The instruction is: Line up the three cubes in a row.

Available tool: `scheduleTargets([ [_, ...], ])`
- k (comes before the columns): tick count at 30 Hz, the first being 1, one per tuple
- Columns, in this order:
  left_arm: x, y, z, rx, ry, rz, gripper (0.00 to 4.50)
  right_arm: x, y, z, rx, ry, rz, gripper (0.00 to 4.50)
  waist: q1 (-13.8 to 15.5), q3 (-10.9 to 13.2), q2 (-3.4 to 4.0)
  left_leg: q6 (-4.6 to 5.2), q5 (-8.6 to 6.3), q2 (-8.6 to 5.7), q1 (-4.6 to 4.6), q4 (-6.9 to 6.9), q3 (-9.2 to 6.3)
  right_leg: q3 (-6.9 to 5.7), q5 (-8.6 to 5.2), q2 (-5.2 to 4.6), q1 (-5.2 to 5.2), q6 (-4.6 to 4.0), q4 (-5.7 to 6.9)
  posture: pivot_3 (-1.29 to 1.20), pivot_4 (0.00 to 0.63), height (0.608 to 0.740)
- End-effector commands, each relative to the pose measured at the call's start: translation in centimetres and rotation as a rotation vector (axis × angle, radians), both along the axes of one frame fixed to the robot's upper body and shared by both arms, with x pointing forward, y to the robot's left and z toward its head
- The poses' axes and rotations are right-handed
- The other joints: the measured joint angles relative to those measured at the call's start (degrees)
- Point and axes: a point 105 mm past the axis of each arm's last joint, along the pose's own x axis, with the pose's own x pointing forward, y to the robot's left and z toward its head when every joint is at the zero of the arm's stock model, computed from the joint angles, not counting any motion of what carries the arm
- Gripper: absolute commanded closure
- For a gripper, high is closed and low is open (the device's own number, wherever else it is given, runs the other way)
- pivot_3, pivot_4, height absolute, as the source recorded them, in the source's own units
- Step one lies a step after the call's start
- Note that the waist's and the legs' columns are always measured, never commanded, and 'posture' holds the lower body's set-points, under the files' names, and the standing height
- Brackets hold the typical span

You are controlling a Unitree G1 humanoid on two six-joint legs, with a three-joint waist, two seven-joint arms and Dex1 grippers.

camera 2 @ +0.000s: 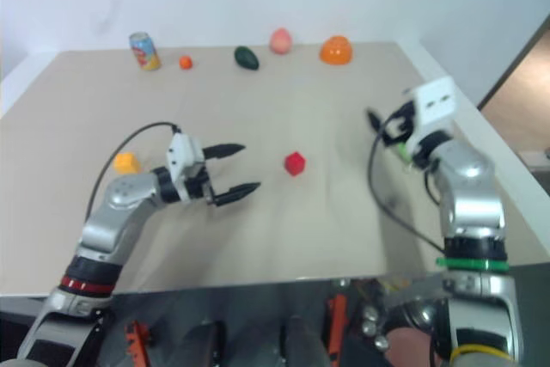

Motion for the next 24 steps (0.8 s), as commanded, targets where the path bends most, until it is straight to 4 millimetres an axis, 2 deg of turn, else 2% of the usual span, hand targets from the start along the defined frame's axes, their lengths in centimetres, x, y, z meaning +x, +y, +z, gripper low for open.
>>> scheduleTargets([
  [1,-1.4,1.0,0.9,-0.013,-0.017,-0.035,0.0,-1.8,2.7,-1.8,-0.064,0.057,0.092,0.2,0.02,0.01,0.02,0.0,0.0,-0.01,-0.01,0.01,0.01,0.01,0.0,-0.02,0.0,0.0,0.0,0.0,0.15,0.738],
  [5,-2.6,1.6,0.0,0.024,0.021,-0.083,0.0,-2.3,3.9,-4.3,-0.045,0.133,0.073,0.2,0.01,0.05,0.06,-0.04,0.03,-0.1,-0.01,0.13,0.08,0.09,0.06,-0.11,0.02,0.04,0.0,0.0,0.15,0.738],
  [7,-2.7,1.6,-0.1,0.033,0.027,-0.095,0.0,-2.5,4.7,-4.9,-0.034,0.153,0.083,0.2,0.02,0.05,0.05,-0.03,0.08,-0.09,0.0,0.17,0.08,0.12,0.01,-0.07,0.03,-0.18,-0.01,0.0,0.15,0.738],
  [13,-2.6,1.3,0.5,0.009,0.026,-0.113,0.0,-2.0,7.1,-5.2,0.006,0.165,0.114,0.2,0.01,0.05,0.05,0.04,0.16,-0.08,0.0,0.16,0.07,0.2,0.06,0.0,0.02,-0.22,0.0,0.0,0.15,0.738],
  [16,-2.5,1.1,0.8,0.007,0.023,-0.118,0.0,-1.7,7.9,-5.2,0.003,0.164,0.128,0.2,0.01,0.05,0.05,0.04,0.16,-0.07,-0.01,0.14,0.07,0.21,0.2,0.02,0.0,0.02,-0.01,0.0,0.15,0.738],
  [24,-2.4,0.8,1.2,0.003,0.019,-0.118,0.0,-0.5,8.1,-5.5,0.006,0.169,0.122,0.2,0.02,0.05,0.05,0.04,0.16,-0.08,-0.03,0.08,0.07,0.21,0.15,0.02,-0.01,0.05,-0.04,0.0,0.15,0.738],
])
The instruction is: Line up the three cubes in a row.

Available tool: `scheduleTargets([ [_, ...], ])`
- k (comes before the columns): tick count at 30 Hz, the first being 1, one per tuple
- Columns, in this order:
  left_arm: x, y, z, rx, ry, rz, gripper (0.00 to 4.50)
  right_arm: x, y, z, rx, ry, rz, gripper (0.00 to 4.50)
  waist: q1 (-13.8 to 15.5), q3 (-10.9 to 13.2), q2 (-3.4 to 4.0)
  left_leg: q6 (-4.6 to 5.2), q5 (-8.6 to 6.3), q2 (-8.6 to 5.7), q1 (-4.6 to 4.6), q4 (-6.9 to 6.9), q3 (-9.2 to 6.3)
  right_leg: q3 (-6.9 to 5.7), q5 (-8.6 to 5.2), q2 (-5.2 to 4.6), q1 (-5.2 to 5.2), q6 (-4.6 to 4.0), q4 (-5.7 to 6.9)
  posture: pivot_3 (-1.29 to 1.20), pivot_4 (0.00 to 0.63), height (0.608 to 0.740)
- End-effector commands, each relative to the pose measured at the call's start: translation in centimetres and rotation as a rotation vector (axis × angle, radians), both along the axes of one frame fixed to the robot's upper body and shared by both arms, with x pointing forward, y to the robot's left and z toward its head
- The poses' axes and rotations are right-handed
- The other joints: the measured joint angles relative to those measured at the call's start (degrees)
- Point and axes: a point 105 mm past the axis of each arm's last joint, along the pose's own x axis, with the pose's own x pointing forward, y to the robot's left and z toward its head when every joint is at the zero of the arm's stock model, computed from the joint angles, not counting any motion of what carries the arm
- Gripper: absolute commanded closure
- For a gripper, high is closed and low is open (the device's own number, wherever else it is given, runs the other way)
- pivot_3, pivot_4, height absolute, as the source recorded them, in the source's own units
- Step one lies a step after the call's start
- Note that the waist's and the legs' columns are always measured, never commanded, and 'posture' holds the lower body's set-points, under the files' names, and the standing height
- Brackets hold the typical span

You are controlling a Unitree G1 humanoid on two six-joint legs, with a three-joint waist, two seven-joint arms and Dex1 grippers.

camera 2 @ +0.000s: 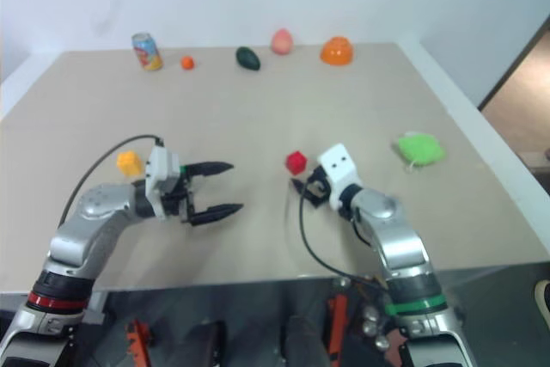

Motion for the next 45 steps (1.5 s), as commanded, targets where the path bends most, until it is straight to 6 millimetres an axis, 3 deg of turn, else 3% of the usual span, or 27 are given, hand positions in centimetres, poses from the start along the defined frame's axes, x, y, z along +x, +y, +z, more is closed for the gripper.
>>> scheduleTargets([
  [1,-0.3,-0.4,1.5,-0.015,-0.053,-0.018,0.0,0.7,0.7,1.3,0.009,-0.047,0.02,0.2,-0.03,0.0,0.0,0.0,0.0,0.0,0.0,0.0,0.0,0.0,0.0,0.01,0.0,0.0,0.0,0.0,0.15,0.738],
  [16,-0.5,0.0,1.4,0.006,-0.053,0.009,0.0,2.4,2.0,1.1,0.013,-0.035,0.057,0.2,-0.04,0.0,0.0,0.0,0.0,0.01,0.0,-0.04,0.0,0.0,0.0,0.02,-0.01,0.0,-0.01,0.0,0.15,0.738],
  [20,-0.6,0.4,1.4,0.015,-0.042,0.015,0.0,2.4,2.1,0.8,0.001,-0.025,0.077,1.29,-0.04,0.0,0.0,0.0,0.0,0.02,0.0,-0.04,0.0,0.01,0.0,0.03,-0.02,-0.01,-0.01,0.0,0.15,0.738],
  [26,-1.0,0.8,1.5,0.033,-0.06,-0.001,0.0,2.5,2.4,0.8,-0.001,-0.024,0.101,3.31,-0.05,0.0,0.0,0.0,0.0,0.03,0.01,-0.04,0.0,0.01,0.0,0.03,-0.02,-0.03,-0.01,0.0,0.15,0.738],
  [33,-2.3,2.0,1.7,0.069,-0.052,-0.06,0.0,1.6,2.7,0.4,0.001,0.016,0.193,3.31,-0.1,0.0,0.0,0.0,0.0,0.05,0.01,-0.09,0.0,0.01,-0.03,0.05,-0.05,-0.07,-0.01,0.0,0.15,0.738],
  [40,-5.0,5.3,0.9,0.142,0.008,-0.117,0.0,-1.8,3.7,2.2,-0.033,0.029,0.564,3.31,-0.2,0.12,0.04,0.08,-0.06,0.08,-0.01,-0.16,0.01,-0.01,-0.16,0.06,-0.13,-0.15,-0.01,0.0,0.15,0.738],
  [45,-7.0,7.0,0.4,0.172,0.07,-0.111,0.0,-2.1,4.3,2.9,-0.103,0.017,0.743,3.31,-0.28,0.27,-0.03,0.1,-0.08,0.14,0.02,-0.15,0.02,-0.06,-0.31,0.06,-0.12,-0.45,-0.01,0.0,0.15,0.738],
])
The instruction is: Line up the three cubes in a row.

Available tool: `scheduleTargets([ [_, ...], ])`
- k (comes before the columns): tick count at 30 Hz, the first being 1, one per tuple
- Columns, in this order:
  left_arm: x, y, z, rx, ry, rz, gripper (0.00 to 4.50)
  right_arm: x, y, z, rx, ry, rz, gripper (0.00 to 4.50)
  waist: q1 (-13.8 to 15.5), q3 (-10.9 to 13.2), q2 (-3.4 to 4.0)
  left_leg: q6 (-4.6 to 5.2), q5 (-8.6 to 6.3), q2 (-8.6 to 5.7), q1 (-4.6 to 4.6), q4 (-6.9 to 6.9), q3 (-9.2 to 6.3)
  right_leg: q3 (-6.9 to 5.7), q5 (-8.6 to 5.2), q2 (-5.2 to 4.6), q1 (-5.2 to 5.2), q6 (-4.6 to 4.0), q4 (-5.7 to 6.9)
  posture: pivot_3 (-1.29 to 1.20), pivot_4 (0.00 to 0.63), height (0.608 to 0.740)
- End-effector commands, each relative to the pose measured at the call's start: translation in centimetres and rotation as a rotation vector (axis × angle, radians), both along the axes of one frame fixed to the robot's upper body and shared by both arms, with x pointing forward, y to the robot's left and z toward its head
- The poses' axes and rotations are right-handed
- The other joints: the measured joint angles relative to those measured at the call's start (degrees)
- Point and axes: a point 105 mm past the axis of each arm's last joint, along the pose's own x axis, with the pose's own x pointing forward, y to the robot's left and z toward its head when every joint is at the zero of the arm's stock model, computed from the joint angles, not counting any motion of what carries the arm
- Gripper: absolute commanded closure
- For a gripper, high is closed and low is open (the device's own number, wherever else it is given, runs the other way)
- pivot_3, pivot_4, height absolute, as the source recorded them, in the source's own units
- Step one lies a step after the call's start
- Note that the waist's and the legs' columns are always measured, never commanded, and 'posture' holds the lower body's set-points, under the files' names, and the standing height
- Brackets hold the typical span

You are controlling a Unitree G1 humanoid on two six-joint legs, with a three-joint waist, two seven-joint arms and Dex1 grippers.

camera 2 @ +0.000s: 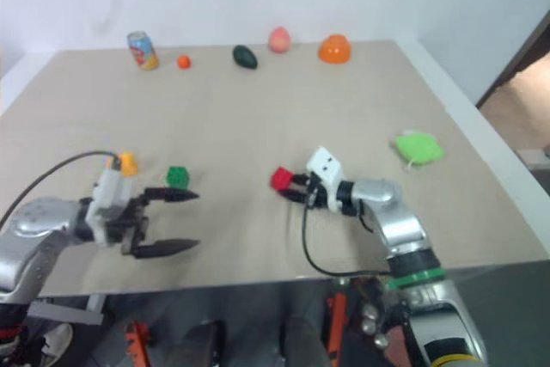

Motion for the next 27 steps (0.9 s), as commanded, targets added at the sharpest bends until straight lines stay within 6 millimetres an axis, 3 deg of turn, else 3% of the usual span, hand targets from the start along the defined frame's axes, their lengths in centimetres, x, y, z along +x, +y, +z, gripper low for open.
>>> scheduleTargets([
  [1,-1.8,0.7,0.9,0.017,-0.016,-0.021,0.0,-0.2,1.0,1.3,-0.025,-0.056,0.144,3.31,0.01,0.04,-0.07,0.0,0.0,0.03,0.02,0.0,0.0,0.0,0.02,0.03,0.0,-0.03,0.0,0.0,0.15,0.738],
  [10,-4.6,1.2,0.6,0.012,0.013,0.045,0.0,-0.6,1.1,-0.6,-0.175,-0.066,0.358,3.31,0.16,0.32,-0.09,-0.02,-0.01,0.03,-0.01,0.01,0.0,-0.04,-0.03,-0.02,0.0,-0.09,0.0,0.0,0.15,0.738],
  [20,-5.0,1.5,0.9,0.003,0.013,0.105,0.0,0.4,-2.7,-1.8,-0.268,-0.033,0.326,3.31,0.3,0.38,-0.06,-0.03,-0.01,0.01,0.01,0.01,0.01,-0.04,-0.03,-0.04,0.04,-0.09,-0.01,0.0,0.15,0.738],
  [27,-4.4,1.3,1.1,-0.008,0.015,0.1,0.0,0.0,-3.0,-2.4,-0.282,-0.004,0.335,3.31,0.34,0.38,-0.06,-0.04,0.0,-0.13,0.02,0.1,0.03,-0.02,-0.03,-0.2,0.11,-0.05,-0.01,0.0,0.15,0.738],
])
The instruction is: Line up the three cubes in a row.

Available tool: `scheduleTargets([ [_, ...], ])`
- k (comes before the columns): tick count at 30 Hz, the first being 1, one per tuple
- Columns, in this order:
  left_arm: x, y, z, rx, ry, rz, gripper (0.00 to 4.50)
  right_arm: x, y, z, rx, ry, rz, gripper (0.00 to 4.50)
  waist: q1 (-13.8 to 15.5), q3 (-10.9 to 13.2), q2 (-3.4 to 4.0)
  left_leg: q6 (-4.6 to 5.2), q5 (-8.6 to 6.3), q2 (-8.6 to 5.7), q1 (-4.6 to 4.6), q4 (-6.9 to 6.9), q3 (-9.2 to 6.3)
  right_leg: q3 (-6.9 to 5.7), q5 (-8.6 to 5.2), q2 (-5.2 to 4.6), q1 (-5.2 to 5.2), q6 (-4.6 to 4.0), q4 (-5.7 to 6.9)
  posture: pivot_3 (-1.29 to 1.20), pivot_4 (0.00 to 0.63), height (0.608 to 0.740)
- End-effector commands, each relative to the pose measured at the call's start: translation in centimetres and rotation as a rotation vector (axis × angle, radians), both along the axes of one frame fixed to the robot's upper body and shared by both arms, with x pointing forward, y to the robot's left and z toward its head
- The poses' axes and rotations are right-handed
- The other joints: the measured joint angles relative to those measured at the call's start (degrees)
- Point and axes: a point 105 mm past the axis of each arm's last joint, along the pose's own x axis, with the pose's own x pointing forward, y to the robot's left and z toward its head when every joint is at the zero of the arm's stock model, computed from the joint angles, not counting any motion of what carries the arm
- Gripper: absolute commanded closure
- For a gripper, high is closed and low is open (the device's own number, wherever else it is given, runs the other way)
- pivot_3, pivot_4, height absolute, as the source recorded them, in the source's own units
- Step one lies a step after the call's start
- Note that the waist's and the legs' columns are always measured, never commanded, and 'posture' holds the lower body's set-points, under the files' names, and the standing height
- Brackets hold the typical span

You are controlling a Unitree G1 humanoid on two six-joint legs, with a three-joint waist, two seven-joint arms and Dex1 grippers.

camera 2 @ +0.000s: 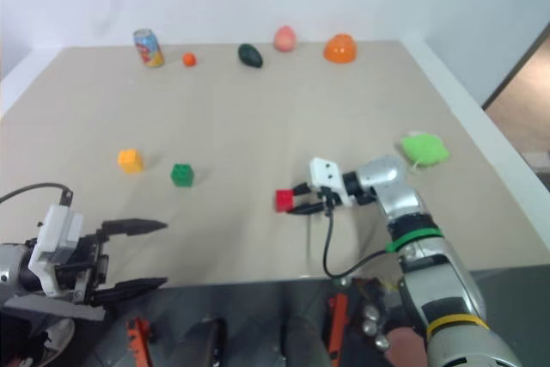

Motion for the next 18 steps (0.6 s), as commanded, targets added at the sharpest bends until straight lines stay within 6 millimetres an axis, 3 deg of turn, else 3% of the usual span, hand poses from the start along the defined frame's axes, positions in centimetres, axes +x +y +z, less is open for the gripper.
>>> scheduleTargets([
  [1,0.1,-0.2,0.6,-0.004,-0.017,-0.012,0.0,-0.2,-1.3,-0.5,-0.054,0.029,-0.006,3.31,0.0,0.0,0.0,0.0,0.0,0.0,0.0,0.0,0.01,0.0,0.0,0.0,0.0,0.01,0.0,0.0,0.15,0.738],
  [5,0.0,-0.3,0.4,-0.003,-0.01,-0.011,0.0,-0.5,-1.3,-1.5,-0.079,0.063,-0.002,3.31,0.0,0.0,0.0,0.0,0.0,0.01,0.0,-0.02,0.0,-0.01,-0.01,0.01,0.0,0.03,0.0,0.0,0.15,0.738],
  [7,0.0,-0.3,0.3,-0.002,-0.009,-0.008,0.0,-0.6,-1.0,-1.7,-0.079,0.076,0.004,2.28,0.0,0.0,-0.01,0.0,0.0,0.01,0.0,-0.03,-0.01,-0.02,-0.01,0.01,0.0,0.03,0.0,0.0,0.15,0.738],
  [14,0.1,-0.3,0.4,-0.004,-0.013,0.004,0.0,-0.2,0.0,-1.6,-0.068,0.092,0.002,0.02,-0.06,-0.01,-0.01,-0.02,-0.01,0.03,0.02,-0.06,-0.01,-0.04,-0.03,0.03,0.01,0.03,0.0,0.0,0.15,0.738],
  [18,0.2,-0.1,0.3,-0.004,-0.014,0.017,0.0,0.0,-0.3,-1.4,-0.081,0.092,-0.004,0.02,-0.13,-0.01,-0.02,-0.1,-0.09,0.12,0.06,-0.11,-0.03,-0.06,-0.01,0.12,0.01,0.16,0.0,0.0,0.15,0.738],
])
